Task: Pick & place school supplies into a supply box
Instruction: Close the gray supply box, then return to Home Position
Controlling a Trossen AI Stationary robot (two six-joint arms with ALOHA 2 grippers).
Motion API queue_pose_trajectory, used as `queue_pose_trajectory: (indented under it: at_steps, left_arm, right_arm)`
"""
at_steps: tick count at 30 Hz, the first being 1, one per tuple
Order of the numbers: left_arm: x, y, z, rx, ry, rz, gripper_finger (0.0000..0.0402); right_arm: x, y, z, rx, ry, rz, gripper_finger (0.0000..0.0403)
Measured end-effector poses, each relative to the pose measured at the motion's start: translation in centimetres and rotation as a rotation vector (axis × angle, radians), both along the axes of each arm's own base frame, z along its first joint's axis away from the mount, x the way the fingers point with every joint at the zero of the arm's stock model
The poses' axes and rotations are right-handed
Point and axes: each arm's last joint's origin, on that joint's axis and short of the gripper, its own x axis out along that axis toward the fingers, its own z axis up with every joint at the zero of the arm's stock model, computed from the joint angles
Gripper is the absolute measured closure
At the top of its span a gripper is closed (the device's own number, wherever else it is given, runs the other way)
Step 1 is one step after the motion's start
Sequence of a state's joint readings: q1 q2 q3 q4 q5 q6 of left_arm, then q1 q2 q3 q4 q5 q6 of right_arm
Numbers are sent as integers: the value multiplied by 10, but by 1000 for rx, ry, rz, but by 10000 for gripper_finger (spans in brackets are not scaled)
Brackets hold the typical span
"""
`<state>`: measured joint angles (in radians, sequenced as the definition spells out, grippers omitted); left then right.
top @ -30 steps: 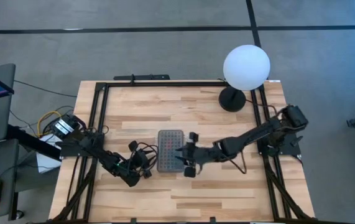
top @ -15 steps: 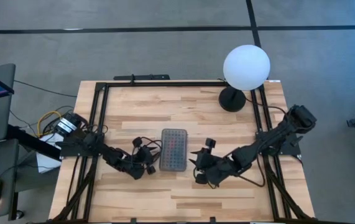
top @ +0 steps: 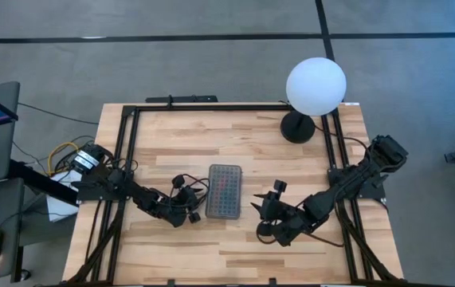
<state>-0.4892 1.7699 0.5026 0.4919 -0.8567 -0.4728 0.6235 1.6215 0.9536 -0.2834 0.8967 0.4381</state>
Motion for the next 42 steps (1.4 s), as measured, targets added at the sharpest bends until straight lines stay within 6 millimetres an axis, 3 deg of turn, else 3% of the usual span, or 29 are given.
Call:
queue_pose_trajectory:
  at_steps: [15,21,26,29,31,37,42]
  left_arm:
    - [4,-3,4,-23,-27,-42,290]
    - [4,-6,11,79,-5,-114,290]
    - [3,-14,39,197,-41,-203,290]
    - [-1,-17,61,273,-71,-260,290]
    - [-6,-18,74,326,-86,-252,290]
    - [-22,-6,111,406,-157,-2,290]
    - [-38,3,151,413,-240,-112,290]
  right_arm:
    - [-2,-1,-1,-36,-18,-23,278]
    - [0,8,3,-78,-33,51,278]
    - [0,21,11,-257,-19,216,278]
    - [3,21,16,-327,-46,192,278]
    - [2,14,21,-348,-34,163,278]
    - [-5,-13,35,-292,-3,120,278]
    - [-23,-36,62,-249,-103,236,278]
